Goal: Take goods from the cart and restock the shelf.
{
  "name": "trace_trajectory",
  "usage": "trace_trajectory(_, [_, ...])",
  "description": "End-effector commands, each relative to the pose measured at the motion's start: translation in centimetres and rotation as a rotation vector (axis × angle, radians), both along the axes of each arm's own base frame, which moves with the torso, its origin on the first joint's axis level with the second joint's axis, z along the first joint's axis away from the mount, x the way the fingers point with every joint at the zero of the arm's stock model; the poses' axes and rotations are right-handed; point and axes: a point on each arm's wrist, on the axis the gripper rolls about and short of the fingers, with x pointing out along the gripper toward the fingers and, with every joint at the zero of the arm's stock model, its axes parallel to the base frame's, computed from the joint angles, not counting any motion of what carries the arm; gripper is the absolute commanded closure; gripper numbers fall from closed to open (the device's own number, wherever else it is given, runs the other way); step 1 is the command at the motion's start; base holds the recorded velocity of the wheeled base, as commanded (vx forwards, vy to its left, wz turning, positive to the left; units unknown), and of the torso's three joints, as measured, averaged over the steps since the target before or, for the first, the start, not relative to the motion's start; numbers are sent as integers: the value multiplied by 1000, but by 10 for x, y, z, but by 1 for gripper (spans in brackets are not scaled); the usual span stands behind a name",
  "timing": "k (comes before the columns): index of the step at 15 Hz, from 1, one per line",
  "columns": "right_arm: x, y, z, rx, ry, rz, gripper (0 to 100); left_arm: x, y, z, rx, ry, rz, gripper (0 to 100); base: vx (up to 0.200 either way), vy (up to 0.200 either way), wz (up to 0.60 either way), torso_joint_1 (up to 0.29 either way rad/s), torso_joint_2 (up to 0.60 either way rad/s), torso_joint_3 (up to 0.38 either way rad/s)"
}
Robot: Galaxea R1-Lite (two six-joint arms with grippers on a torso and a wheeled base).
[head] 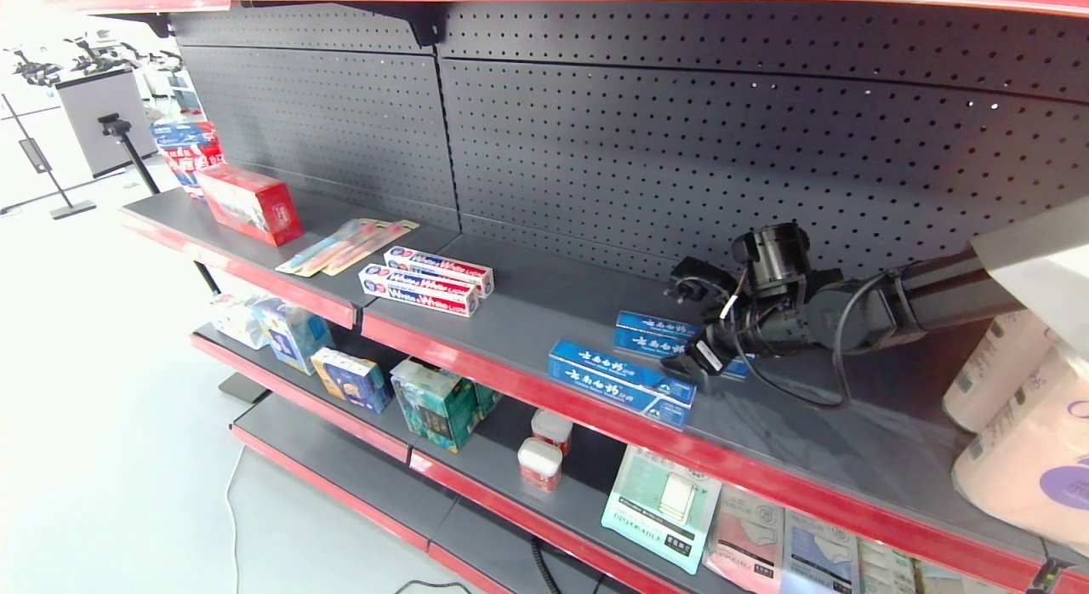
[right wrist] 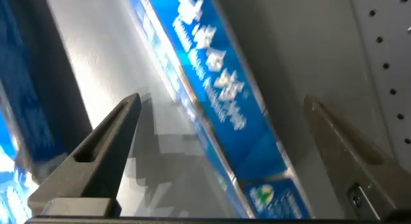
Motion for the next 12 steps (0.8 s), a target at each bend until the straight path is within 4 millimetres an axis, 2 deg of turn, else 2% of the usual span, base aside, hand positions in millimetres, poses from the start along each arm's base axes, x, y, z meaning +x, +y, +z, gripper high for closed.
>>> trace_trajectory(1, [4, 3, -4, -5, 0, -1, 0, 0, 0, 0, 0, 0, 0, 0, 0, 0, 0, 0, 0, 0])
trace_trajectory(12, [15, 5, -4, -5, -25, -35, 0, 0, 0, 0, 0, 0, 0, 0, 0, 0, 0, 0, 0, 0])
